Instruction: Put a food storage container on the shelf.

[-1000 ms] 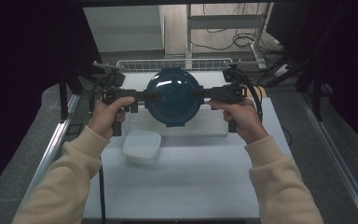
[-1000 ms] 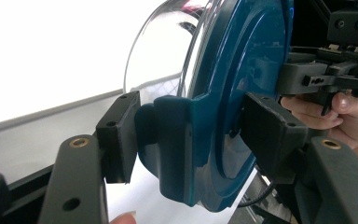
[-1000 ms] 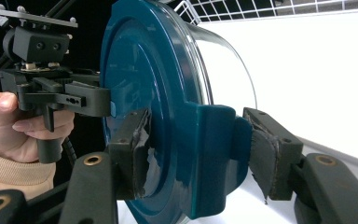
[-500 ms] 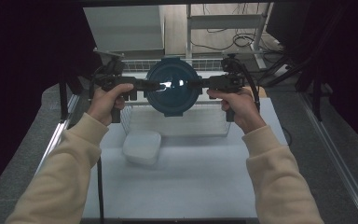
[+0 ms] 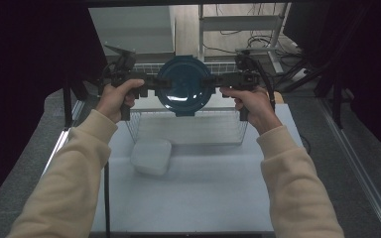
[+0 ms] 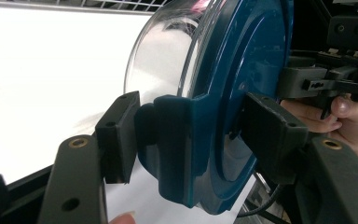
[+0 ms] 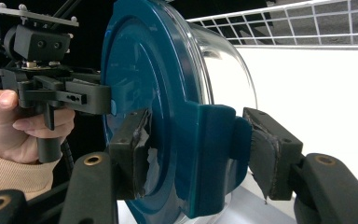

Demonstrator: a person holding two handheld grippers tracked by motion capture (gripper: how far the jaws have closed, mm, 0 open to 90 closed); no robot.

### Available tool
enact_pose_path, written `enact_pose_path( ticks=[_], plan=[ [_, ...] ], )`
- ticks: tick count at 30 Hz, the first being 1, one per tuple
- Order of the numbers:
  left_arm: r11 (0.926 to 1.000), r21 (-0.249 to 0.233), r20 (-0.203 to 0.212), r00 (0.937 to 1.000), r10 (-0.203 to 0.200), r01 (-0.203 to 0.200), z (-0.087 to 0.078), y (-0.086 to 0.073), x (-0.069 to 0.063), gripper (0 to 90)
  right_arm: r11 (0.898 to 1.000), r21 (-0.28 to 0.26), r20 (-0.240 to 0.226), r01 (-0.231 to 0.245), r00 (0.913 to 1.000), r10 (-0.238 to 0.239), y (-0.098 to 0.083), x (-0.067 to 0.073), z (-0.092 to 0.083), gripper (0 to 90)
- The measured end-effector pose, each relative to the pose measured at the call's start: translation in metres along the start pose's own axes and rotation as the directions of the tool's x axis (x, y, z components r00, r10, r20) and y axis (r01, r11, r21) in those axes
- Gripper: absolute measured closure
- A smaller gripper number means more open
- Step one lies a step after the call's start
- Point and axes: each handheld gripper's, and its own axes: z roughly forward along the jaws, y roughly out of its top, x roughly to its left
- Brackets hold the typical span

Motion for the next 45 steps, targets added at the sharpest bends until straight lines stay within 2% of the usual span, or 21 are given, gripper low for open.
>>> enact_pose_path(
  ticks=[9,10,14,16,21,22,23,27,28,30,32,37,38,39,41,44,45],
  plan=[
    [0.9998,0.016,-0.007,0.9999,-0.013,0.013,0.005,0.011,0.012,38.6,1.0,0.011,-0.004,-0.019,0.9998,0.019,0.01,-0.01,0.009,43.3],
    [0.9994,0.018,-0.005,0.9996,-0.029,0.029,0.009,0.012,0.017,38.5,0.999,0.018,-0.004,-0.03,0.9995,0.03,0.012,-0.015,0.013,43.3],
    [0.9984,0.033,-0.017,0.9989,-0.045,0.045,0.016,0.014,0.024,37.7,0.999,0.033,0.0,-0.041,0.9992,0.041,0.013,-0.023,0.019,43.3],
    [0.997,0.035,-0.019,0.9975,-0.068,0.069,0.022,0.015,0.032,37.5,0.997,0.052,0.003,-0.064,0.998,0.063,0.013,-0.031,0.025,43.0],
    [0.9949,0.022,-0.003,0.9951,-0.098,0.099,0.025,0.019,0.039,37.7,0.996,0.033,0.008,-0.083,0.9965,0.083,0.016,-0.037,0.029,42.8],
    [0.9937,0.019,0.0,0.9939,-0.111,0.111,0.026,0.02,0.041,37.7,0.995,0.034,0.009,-0.091,0.9958,0.091,0.016,-0.038,0.029,42.8],
    [0.9902,0.004,0.007,0.9902,-0.14,0.14,0.029,0.021,0.045,37.6,0.993,0.036,0.007,-0.111,0.9939,0.11,0.018,-0.042,0.031,42.4],
    [0.9856,0.0,0.011,0.9855,-0.169,0.169,0.032,0.023,0.05,37.3,0.99,0.04,0.004,-0.134,0.9909,0.134,0.02,-0.047,0.034,41.7],
    [0.9818,-0.008,0.012,0.9818,-0.189,0.19,0.035,0.024,0.053,37.1,0.987,0.041,0.003,-0.158,0.9875,0.158,0.021,-0.05,0.036,41.0],
    [0.9807,-0.013,0.016,0.9807,-0.195,0.195,0.036,0.024,0.055,36.9,0.984,0.046,0.003,-0.174,0.9847,0.174,0.021,-0.052,0.037,40.7],
    [0.9739,-0.021,0.028,0.9739,-0.225,0.226,0.04,0.026,0.061,36.7,0.976,0.052,0.004,-0.21,0.9776,0.21,0.023,-0.056,0.039,40.0],
    [0.965,-0.038,0.041,0.9653,-0.258,0.26,0.045,0.027,0.07,36.6,0.959,0.064,0.009,-0.276,0.961,0.276,0.023,-0.063,0.045,37.8],
    [0.9645,-0.044,0.04,0.9651,-0.259,0.26,0.046,0.027,0.071,36.8,0.953,0.066,0.007,-0.295,0.9554,0.295,0.023,-0.064,0.046,37.0],
    [0.9645,-0.044,0.04,0.9651,-0.259,0.26,0.046,0.027,0.071,37.3,0.953,0.066,0.007,-0.295,0.9554,0.295,0.023,-0.064,0.046,37.0],
    [0.9676,-0.057,0.031,0.9692,-0.244,0.246,0.047,0.026,0.069,37.5,0.945,0.073,0.0,-0.32,0.9471,0.321,0.021,-0.07,0.049,35.5],
    [0.9682,-0.065,0.042,0.9701,-0.239,0.242,0.046,0.025,0.07,37.2,0.947,0.07,0.0,-0.313,0.9496,0.313,0.02,-0.069,0.048,34.4],
    [0.9682,-0.065,0.042,0.9701,-0.239,0.242,0.046,0.025,0.07,36.7,0.951,0.069,0.008,-0.3,0.9537,0.301,0.02,-0.067,0.049,32.9]
  ],
)
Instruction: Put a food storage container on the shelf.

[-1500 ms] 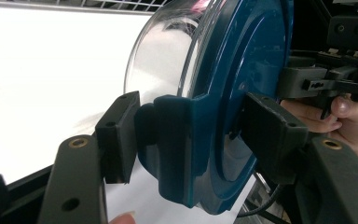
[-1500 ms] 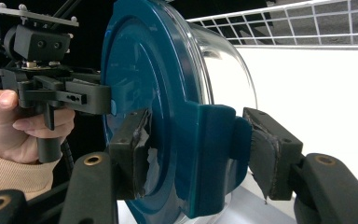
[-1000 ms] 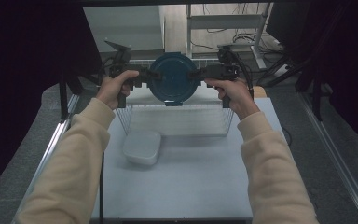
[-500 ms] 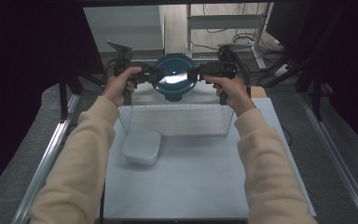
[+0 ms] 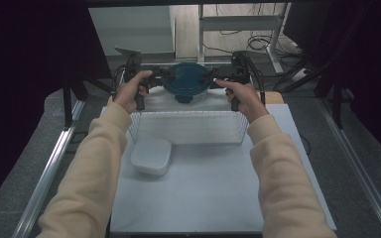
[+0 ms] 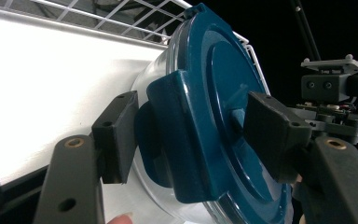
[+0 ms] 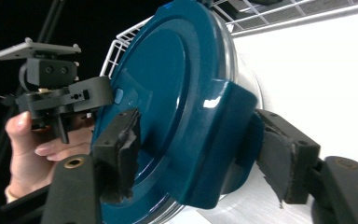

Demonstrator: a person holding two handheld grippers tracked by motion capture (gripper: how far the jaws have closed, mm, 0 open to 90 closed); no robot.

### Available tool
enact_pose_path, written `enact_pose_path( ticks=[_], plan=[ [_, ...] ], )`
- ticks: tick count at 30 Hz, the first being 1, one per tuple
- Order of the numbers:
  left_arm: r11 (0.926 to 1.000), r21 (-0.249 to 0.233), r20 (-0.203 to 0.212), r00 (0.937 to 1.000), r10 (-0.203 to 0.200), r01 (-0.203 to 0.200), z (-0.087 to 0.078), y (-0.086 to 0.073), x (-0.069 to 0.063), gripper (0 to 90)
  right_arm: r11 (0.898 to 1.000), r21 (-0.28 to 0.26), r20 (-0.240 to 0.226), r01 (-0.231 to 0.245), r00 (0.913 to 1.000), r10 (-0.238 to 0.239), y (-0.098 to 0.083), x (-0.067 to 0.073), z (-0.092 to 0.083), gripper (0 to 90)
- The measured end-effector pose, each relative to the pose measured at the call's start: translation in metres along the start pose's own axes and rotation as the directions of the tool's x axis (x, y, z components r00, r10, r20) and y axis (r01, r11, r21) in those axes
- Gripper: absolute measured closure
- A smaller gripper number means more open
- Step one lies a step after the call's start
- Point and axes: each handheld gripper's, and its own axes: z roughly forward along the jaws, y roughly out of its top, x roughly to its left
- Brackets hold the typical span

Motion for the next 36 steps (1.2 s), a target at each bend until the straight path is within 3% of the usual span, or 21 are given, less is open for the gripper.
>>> enact_pose_path(
  ticks=[1,6,7,8,9,12,16,18,21,23,24,26,27,28,29,30,33,34,35,36],
  plan=[
    [1.0,-0.001,0.007,0.9999,0.008,-0.008,0.0,-0.002,0.001,35.7,1.0,0.001,0.013,0.013,0.9998,-0.013,-0.001,0.002,0.0,31.2],
    [0.9975,-0.049,-0.045,0.9978,0.048,-0.05,-0.006,-0.006,-0.003,28.1,0.996,-0.003,0.096,0.085,0.9919,-0.084,-0.008,0.018,0.001,16.9],
    [0.9906,-0.085,-0.107,0.9894,0.098,-0.107,-0.014,-0.009,-0.009,27.6,0.994,-0.009,0.116,0.105,0.9879,-0.103,-0.009,0.022,-0.001,14.0],
    [0.9858,-0.102,-0.129,0.9844,0.12,-0.134,-0.018,-0.01,-0.012,27.4,0.991,-0.023,0.138,0.134,0.982,-0.129,-0.011,0.026,-0.003,12.7],
    [0.9858,-0.102,-0.129,0.9844,0.12,-0.134,-0.018,-0.01,-0.012,27.0,0.986,-0.036,0.154,0.163,0.9758,-0.155,-0.012,0.029,-0.005,12.1],
    [0.9781,-0.111,-0.143,0.9768,0.16,-0.176,-0.027,-0.017,-0.018,25.4,0.982,-0.04,0.168,0.185,0.9699,-0.176,-0.013,0.033,-0.01,9.9],
    [0.9655,-0.103,-0.177,0.9594,0.219,-0.239,-0.036,-0.029,-0.025,25.1,0.971,-0.062,0.198,0.231,0.9563,-0.215,-0.018,0.037,-0.02,9.9],
    [0.958,-0.098,-0.184,0.9509,0.249,-0.27,-0.041,-0.037,-0.029,25.2,0.959,-0.074,0.21,0.274,0.9443,-0.254,-0.023,0.042,-0.027,10.0],
    [0.939,-0.082,-0.202,0.9283,0.312,-0.334,-0.05,-0.052,-0.035,25.4,0.934,-0.092,0.2,0.344,0.9257,-0.321,-0.035,0.05,-0.041,10.9],
    [0.924,-0.075,-0.22,0.9101,0.352,-0.375,-0.056,-0.064,-0.039,25.5,0.915,-0.089,0.208,0.393,0.9061,-0.368,-0.045,0.054,-0.05,12.0],
    [0.924,-0.075,-0.22,0.9101,0.352,-0.375,-0.056,-0.064,-0.039,25.6,0.915,-0.089,0.208,0.393,0.9061,-0.368,-0.045,0.054,-0.05,12.0],
    [0.9096,-0.068,-0.225,0.8945,0.386,-0.41,-0.062,-0.078,-0.041,25.8,0.896,-0.092,0.219,0.434,0.8866,-0.407,-0.056,0.057,-0.06,13.0],
    [0.9,-0.064,-0.22,0.8859,0.409,-0.431,-0.067,-0.09,-0.043,26.2,0.878,-0.094,0.224,0.47,0.8692,-0.441,-0.067,0.056,-0.069,13.7],
    [0.8934,-0.061,-0.218,0.8795,0.423,-0.445,-0.07,-0.096,-0.043,26.3,0.873,-0.098,0.225,0.478,0.865,-0.449,-0.073,0.054,-0.073,14.2],
    [0.8934,-0.061,-0.218,0.8795,0.423,-0.445,-0.07,-0.096,-0.043,26.4,0.873,-0.098,0.225,0.478,0.865,-0.449,-0.073,0.054,-0.073,14.2],
    [0.8812,-0.053,-0.222,0.8658,0.448,-0.47,-0.075,-0.11,-0.043,26.4,0.866,-0.1,0.219,0.489,0.8602,-0.461,-0.086,0.05,-0.08,15.2],
    [0.865,-0.02,-0.25,0.8402,0.481,-0.501,-0.08,-0.132,-0.042,27.0,0.85,-0.095,0.199,0.517,0.8469,-0.493,-0.106,0.042,-0.088,16.6],
    [0.865,-0.02,-0.25,0.8402,0.481,-0.501,-0.08,-0.132,-0.042,27.4,0.85,-0.095,0.199,0.517,0.8469,-0.493,-0.106,0.042,-0.088,16.6],
    [0.8592,-0.013,-0.261,0.8313,0.491,-0.511,-0.082,-0.14,-0.041,27.4,0.845,-0.09,0.196,0.527,0.8411,-0.504,-0.113,0.039,-0.089,16.9],
    [0.8481,0.007,-0.275,0.8145,0.511,-0.53,-0.084,-0.148,-0.039,28.3,0.839,-0.085,0.198,0.537,0.8345,-0.514,-0.12,0.036,-0.091,17.4]
  ],
)
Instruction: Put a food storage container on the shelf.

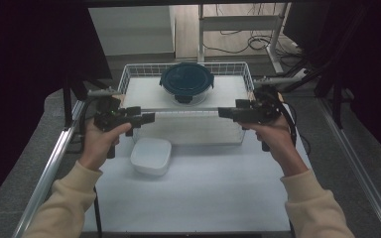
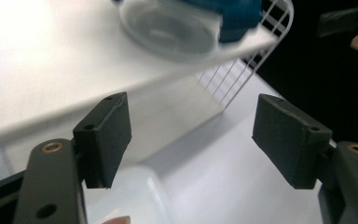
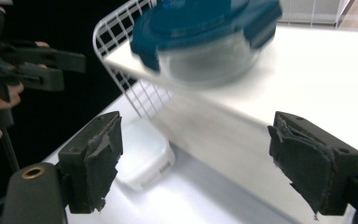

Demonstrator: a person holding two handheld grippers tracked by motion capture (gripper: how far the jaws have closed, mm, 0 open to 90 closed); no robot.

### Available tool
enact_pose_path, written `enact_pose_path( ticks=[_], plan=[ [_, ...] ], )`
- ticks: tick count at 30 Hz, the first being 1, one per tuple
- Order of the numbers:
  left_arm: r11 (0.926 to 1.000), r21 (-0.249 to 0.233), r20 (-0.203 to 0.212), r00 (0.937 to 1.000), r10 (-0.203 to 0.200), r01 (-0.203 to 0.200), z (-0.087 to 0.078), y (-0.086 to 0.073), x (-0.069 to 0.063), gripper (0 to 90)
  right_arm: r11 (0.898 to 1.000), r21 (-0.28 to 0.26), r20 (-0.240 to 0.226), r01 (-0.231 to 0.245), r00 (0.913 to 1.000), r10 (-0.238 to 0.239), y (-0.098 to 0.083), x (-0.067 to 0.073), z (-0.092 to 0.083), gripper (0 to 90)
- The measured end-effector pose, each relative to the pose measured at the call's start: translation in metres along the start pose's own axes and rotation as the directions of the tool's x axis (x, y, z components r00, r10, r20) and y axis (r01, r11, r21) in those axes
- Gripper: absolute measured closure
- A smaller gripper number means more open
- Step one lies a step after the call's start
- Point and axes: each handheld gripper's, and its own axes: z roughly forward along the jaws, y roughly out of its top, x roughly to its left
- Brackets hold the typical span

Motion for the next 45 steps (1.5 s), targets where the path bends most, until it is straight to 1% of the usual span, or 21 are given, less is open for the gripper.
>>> enact_pose_path(
  ticks=[1,3,4,6,11,12,13,15,16,17,18,19,20,21,23,25,27,30,32,37,45],
  plan=[
    [0.9997,0.009,-0.016,0.9996,0.025,-0.025,-0.001,-0.007,-0.002,29.5,1.0,0.001,0.013,0.016,0.9998,-0.016,-0.009,0.001,-0.002,18.0],
    [0.9986,0.016,-0.041,0.9978,0.052,-0.051,-0.004,-0.02,-0.007,30.2,0.999,0.002,0.025,0.039,0.9989,-0.039,-0.024,0.002,-0.005,19.4],
    [0.9981,0.021,-0.037,0.9975,0.06,-0.059,-0.004,-0.032,-0.01,30.3,0.999,0.001,0.014,0.043,0.999,-0.043,-0.037,0.003,-0.007,20.5],
    [0.9973,0.038,-0.021,0.9978,0.063,-0.062,-0.002,-0.046,-0.01,30.3,0.999,0.004,-0.003,0.04,0.9992,-0.04,-0.052,0.002,-0.008,21.3],
    [0.9965,0.074,-0.006,0.9992,0.04,-0.039,0.005,-0.08,-0.008,30.3,0.999,0.03,0.008,0.04,0.9991,-0.041,-0.089,0.0,-0.005,22.4],
    [0.9965,0.074,-0.006,0.9992,0.04,-0.039,0.005,-0.08,-0.008,30.2,0.999,0.037,0.01,0.033,0.9994,-0.034,-0.096,-0.001,-0.004,22.5],
    [0.9963,0.083,-0.004,0.9997,0.023,-0.022,0.007,-0.092,-0.007,30.2,0.998,0.048,0.011,0.034,0.9993,-0.035,-0.102,-0.001,-0.003,22.7],
    [0.9959,0.088,-0.005,0.9997,0.022,-0.022,0.009,-0.097,-0.007,30.0,0.997,0.071,0.022,0.039,0.9989,-0.041,-0.115,-0.001,0.0,22.9],
    [0.9955,0.094,-0.008,0.9999,0.014,-0.013,0.011,-0.106,-0.006,30.0,0.995,0.086,0.026,0.042,0.9987,-0.045,-0.12,-0.001,0.001,22.9],
    [0.9955,0.094,-0.008,0.9999,0.014,-0.013,0.011,-0.106,-0.006,30.0,0.995,0.093,0.028,0.047,0.9984,-0.049,-0.125,-0.002,0.003,22.9],
    [0.9947,0.102,-0.005,0.9999,0.013,-0.012,0.012,-0.11,-0.006,30.0,0.995,0.093,0.028,0.047,0.9984,-0.049,-0.125,-0.002,0.003,22.9],
    [0.9933,0.115,0.0,1.0,0.006,-0.006,0.014,-0.118,-0.006,30.0,0.993,0.112,0.026,0.043,0.9986,-0.046,-0.135,-0.002,0.005,23.1],
    [0.9933,0.115,0.0,1.0,0.006,-0.006,0.014,-0.118,-0.006,30.0,0.992,0.116,0.022,0.043,0.9987,-0.046,-0.139,-0.003,0.006,23.6],
    [0.9911,0.133,-0.003,1.0,0.009,-0.008,0.015,-0.125,-0.005,29.9,0.992,0.121,0.019,0.043,0.9988,-0.046,-0.143,-0.003,0.007,24.1],
    [0.9908,0.135,-0.01,0.9999,0.007,-0.006,0.015,-0.127,-0.004,29.9,0.991,0.129,0.015,0.048,0.9986,-0.05,-0.15,-0.005,0.009,24.8],
    [0.9884,0.152,-0.047,0.9988,0.013,-0.006,0.016,-0.135,-0.001,29.9,0.989,0.143,0.015,0.046,0.9987,-0.049,-0.156,-0.005,0.011,25.3],
    [0.9879,0.155,-0.054,0.9985,0.01,-0.002,0.017,-0.137,0.0,29.9,0.986,0.159,0.01,0.055,0.9983,-0.058,-0.162,-0.006,0.013,25.7],
    [0.9866,0.163,-0.054,0.9985,0.001,0.007,0.017,-0.141,0.003,29.7,0.982,0.178,0.013,0.056,0.9982,-0.059,-0.166,-0.008,0.016,25.6],
    [0.9869,0.161,-0.057,0.9984,-0.004,0.013,0.016,-0.141,0.004,29.6,0.978,0.203,0.03,0.047,0.9981,-0.054,-0.171,-0.009,0.02,24.5],
    [0.9871,0.159,-0.06,0.9981,-0.008,0.017,0.015,-0.141,0.006,29.6,0.975,0.218,0.031,0.046,0.998,-0.054,-0.174,-0.009,0.024,23.6],
    [0.9861,0.165,-0.058,0.9983,-0.005,0.015,0.015,-0.141,0.005,30.0,0.979,0.203,0.042,0.035,0.9981,-0.045,-0.174,-0.012,0.022,22.6]
  ],
)
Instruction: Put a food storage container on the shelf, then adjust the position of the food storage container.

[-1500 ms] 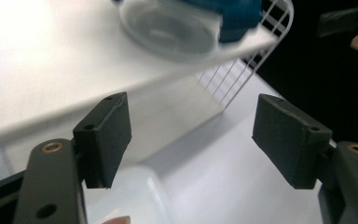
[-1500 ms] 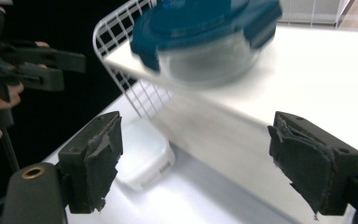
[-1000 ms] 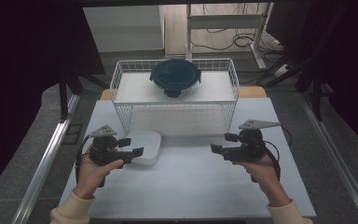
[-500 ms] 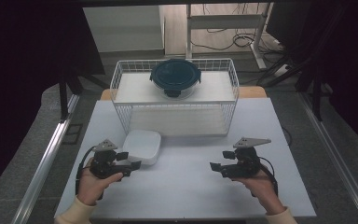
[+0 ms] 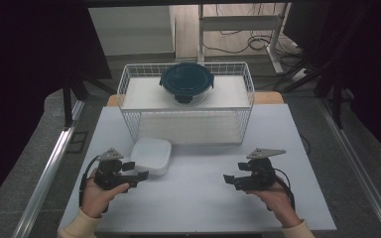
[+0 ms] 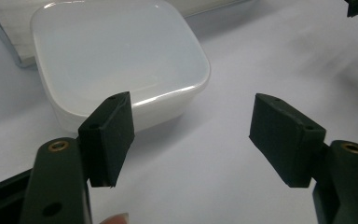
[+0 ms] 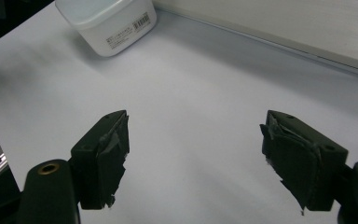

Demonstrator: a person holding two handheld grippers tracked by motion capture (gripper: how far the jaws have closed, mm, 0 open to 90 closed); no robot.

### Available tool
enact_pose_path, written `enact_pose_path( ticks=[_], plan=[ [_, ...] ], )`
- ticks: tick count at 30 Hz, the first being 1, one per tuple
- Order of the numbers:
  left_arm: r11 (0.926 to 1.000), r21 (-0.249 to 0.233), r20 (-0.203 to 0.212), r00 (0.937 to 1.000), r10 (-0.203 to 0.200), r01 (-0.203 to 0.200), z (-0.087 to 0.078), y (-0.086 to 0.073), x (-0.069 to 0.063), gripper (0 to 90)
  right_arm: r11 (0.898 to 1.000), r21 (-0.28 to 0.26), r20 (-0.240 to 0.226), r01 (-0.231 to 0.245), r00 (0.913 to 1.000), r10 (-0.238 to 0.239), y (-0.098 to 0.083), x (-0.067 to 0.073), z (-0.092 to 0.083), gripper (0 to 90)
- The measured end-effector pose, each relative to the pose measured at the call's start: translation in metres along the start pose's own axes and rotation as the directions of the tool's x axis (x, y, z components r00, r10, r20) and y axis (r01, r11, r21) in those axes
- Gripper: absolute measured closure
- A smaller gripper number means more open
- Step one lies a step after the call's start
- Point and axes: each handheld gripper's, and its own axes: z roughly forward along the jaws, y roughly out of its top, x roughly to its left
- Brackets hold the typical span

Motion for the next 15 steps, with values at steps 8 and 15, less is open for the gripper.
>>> enact_pose_path(
  ticks=[8,15],
  plan=[
    [0.9999,0.013,0.003,1.0,-0.003,0.003,0.0037,-0.0018,0.0012,30.0,1.0,-0.003,0.002,0.005,1.0,-0.005,-0.0001,0.0001,0.0,22.6],
    [0.9999,0.002,-0.007,0.9999,-0.014,0.014,-0.0005,-0.0022,0.0038,30.5,0.999,-0.013,0.041,-0.036,0.9985,0.036,-0.0004,-0.0036,-0.0028,19.3]
  ],
)
